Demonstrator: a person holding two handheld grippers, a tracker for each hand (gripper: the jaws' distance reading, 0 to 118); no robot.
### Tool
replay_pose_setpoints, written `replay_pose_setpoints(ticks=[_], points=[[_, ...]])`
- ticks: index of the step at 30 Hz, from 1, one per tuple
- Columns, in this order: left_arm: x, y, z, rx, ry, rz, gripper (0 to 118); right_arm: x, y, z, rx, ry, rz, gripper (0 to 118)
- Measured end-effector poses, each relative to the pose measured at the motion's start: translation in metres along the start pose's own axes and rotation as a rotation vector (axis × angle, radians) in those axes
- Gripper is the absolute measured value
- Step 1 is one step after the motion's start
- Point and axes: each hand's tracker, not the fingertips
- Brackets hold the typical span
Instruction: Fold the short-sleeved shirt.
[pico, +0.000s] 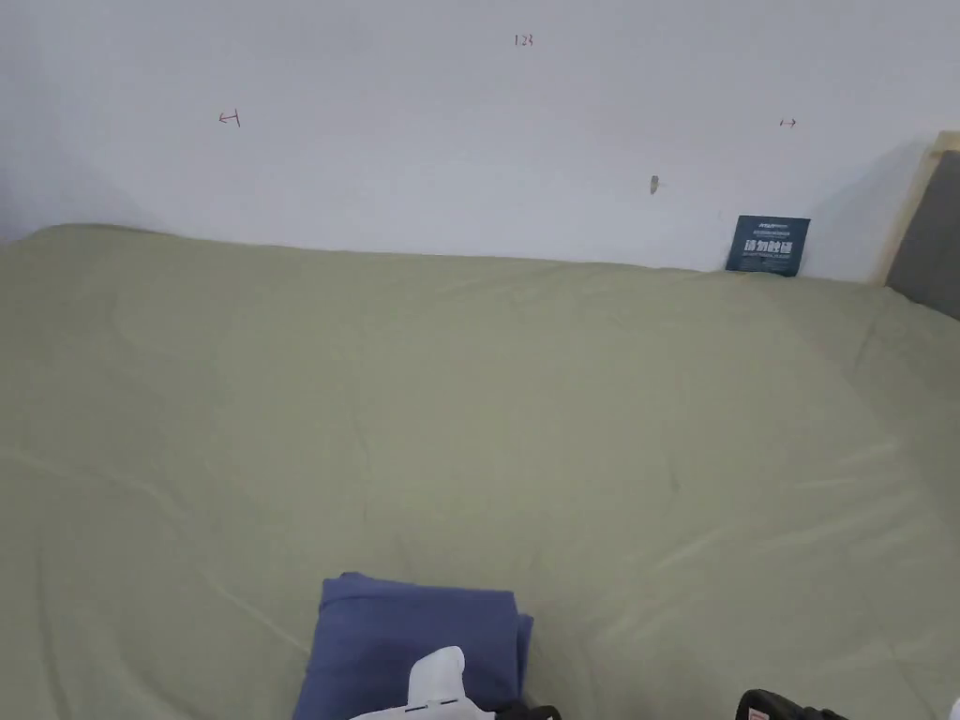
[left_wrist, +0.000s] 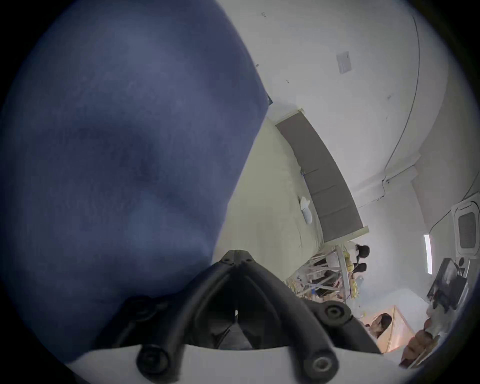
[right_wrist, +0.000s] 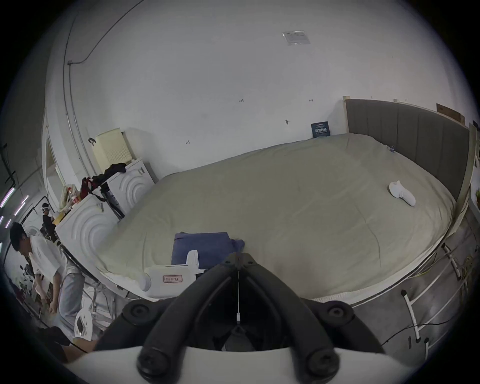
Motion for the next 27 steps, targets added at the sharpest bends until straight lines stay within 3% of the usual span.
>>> replay_pose_setpoints(ticks=[2, 6, 9, 11, 14, 18, 20, 25, 27], points=[[0.010, 0.009, 0.023, 0.056, -0.048, -0.012, 0, -0.001, 0.001, -0.002, 0.011, 0.017, 0.010, 2], [0.044, 0.047, 0.113, 0.194, -0.102, -0.179, 0, -0.002, 0.009, -0.027, 0.009, 0.080, 0.051, 2], [0.043, 0.071, 0.180, 0.289, 0.059, -0.284, 0, -0.002, 0.008, -0.072, -0.038, 0.250, 0.056, 2], [0.029, 0.080, 0.218, 0.345, 0.190, -0.301, 0, -0.003, 0.000, -0.114, -0.081, 0.412, 0.034, 2], [0.000, 0.085, 0.252, 0.363, 0.302, -0.223, 0, -0.010, -0.018, -0.180, -0.222, 0.627, -0.079, 2], [-0.032, 0.076, 0.269, 0.370, 0.361, -0.140, 0, -0.021, -0.048, -0.267, -0.427, 0.861, -0.372, 2], [-0.045, 0.071, 0.266, 0.347, 0.381, -0.088, 0, -0.023, -0.062, -0.297, -0.503, 0.807, -0.400, 2], [-0.055, 0.069, 0.249, 0.276, 0.386, -0.082, 0, 0.005, -0.081, -0.322, -0.561, 0.585, -0.358, 2], [-0.056, 0.070, 0.241, 0.250, 0.374, -0.085, 0, 0.024, -0.080, -0.320, -0.531, 0.576, -0.422, 2]])
